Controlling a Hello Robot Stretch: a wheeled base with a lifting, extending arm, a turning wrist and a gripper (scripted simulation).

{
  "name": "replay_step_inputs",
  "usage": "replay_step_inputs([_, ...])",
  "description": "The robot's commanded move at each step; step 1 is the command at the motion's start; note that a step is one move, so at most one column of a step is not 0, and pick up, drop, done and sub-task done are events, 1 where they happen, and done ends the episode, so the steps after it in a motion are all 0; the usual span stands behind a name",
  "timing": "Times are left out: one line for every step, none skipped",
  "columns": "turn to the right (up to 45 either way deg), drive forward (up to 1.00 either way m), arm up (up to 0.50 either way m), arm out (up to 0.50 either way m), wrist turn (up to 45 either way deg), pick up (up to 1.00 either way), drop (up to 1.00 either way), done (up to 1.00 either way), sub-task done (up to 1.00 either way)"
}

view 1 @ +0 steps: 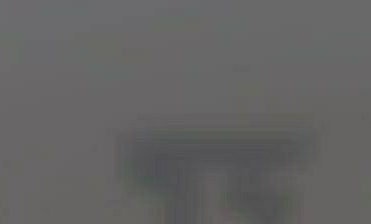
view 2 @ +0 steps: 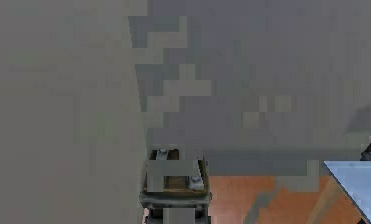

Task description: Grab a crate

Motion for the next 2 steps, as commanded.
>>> replay_step_inputs([0.0,0.00,0.12,0.00,0.0,0.00,0.00,0.00,0.00])
replay_step_inputs([0.0,0.00,0.00,0.40,0.0,0.00,0.00,0.00,0.00])
